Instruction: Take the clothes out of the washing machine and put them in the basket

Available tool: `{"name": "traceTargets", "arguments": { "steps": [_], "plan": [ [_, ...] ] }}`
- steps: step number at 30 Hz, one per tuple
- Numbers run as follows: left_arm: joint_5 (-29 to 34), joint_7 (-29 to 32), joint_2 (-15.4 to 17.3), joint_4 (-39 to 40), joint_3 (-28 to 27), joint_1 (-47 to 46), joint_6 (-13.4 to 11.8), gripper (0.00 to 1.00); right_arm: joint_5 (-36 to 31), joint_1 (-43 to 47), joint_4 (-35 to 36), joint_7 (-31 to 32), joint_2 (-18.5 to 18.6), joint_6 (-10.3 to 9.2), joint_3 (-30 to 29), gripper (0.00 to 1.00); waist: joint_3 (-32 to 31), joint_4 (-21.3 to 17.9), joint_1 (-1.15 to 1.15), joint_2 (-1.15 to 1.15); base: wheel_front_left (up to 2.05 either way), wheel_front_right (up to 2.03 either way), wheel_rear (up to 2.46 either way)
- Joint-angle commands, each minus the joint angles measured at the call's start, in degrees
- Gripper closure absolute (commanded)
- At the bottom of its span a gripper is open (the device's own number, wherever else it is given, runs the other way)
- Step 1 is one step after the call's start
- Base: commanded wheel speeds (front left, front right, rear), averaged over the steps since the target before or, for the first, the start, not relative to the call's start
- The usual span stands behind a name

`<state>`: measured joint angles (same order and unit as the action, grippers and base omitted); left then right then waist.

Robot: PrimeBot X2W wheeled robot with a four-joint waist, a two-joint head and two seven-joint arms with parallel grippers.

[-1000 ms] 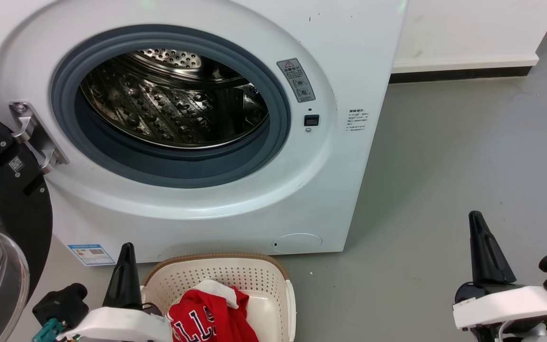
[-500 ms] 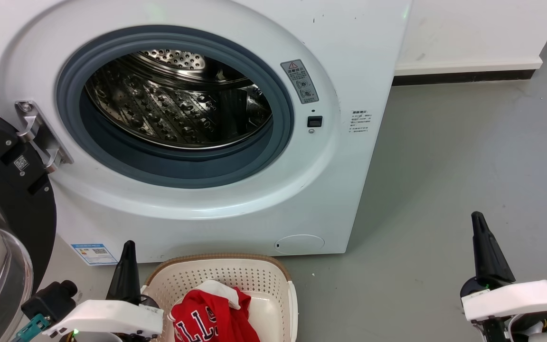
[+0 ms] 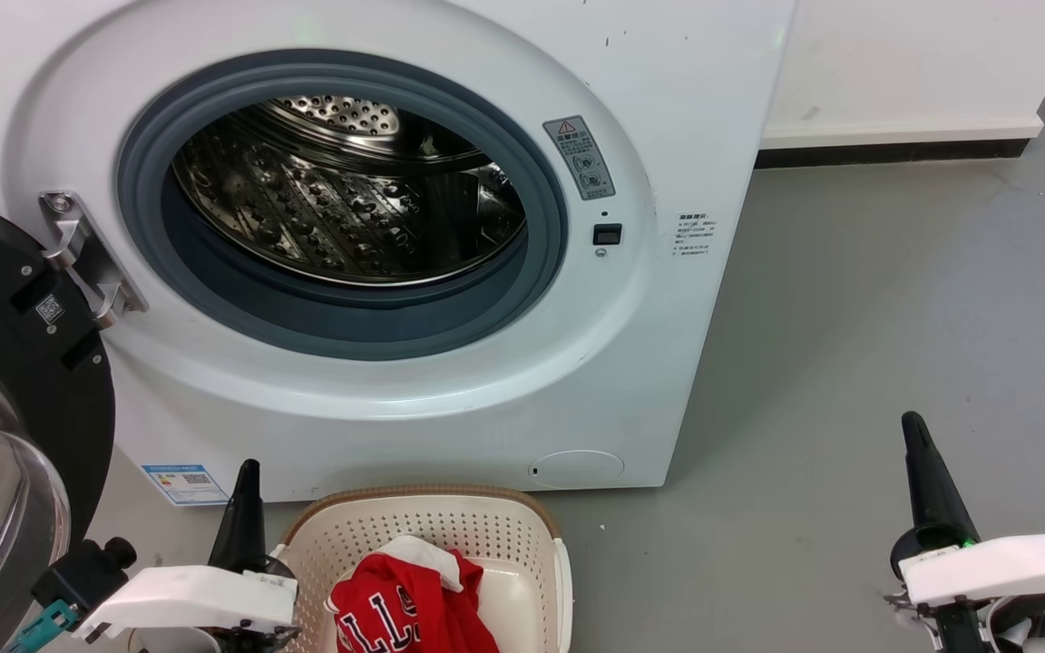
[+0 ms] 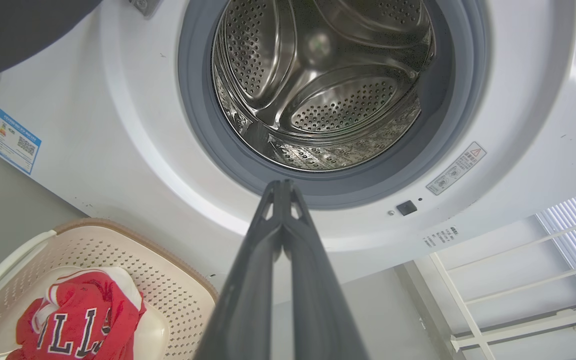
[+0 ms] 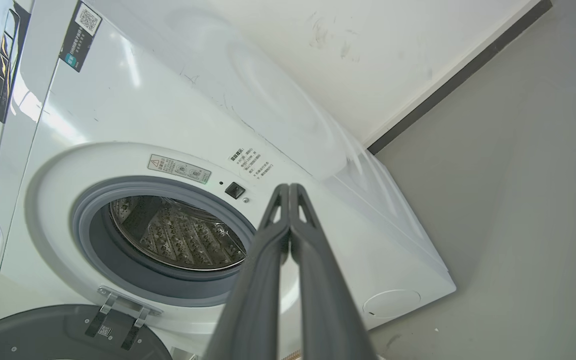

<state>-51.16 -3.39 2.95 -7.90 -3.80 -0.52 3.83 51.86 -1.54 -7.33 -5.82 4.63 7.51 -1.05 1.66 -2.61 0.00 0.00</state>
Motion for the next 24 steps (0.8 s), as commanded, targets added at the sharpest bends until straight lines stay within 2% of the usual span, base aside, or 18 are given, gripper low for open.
{"name": "traceTargets", "arguments": {
  "steps": [1,24],
  "plan": [
    [-1.56,0.34,0.03,0.22,-0.19,-1.58,0.35,1.0,1.81,-1.82,0.31,0.4,0.43,-0.01,-0.13,1.0,-0.02,0.04,0.0,0.0,0.0,0.0,0.0],
    [-16.61,4.05,0.0,-2.18,-1.26,-3.28,1.71,1.0,17.46,-2.86,-2.31,4.02,0.48,-0.01,-1.03,1.0,-0.47,0.83,0.0,0.0,0.0,0.0,0.0]
  ]
}}
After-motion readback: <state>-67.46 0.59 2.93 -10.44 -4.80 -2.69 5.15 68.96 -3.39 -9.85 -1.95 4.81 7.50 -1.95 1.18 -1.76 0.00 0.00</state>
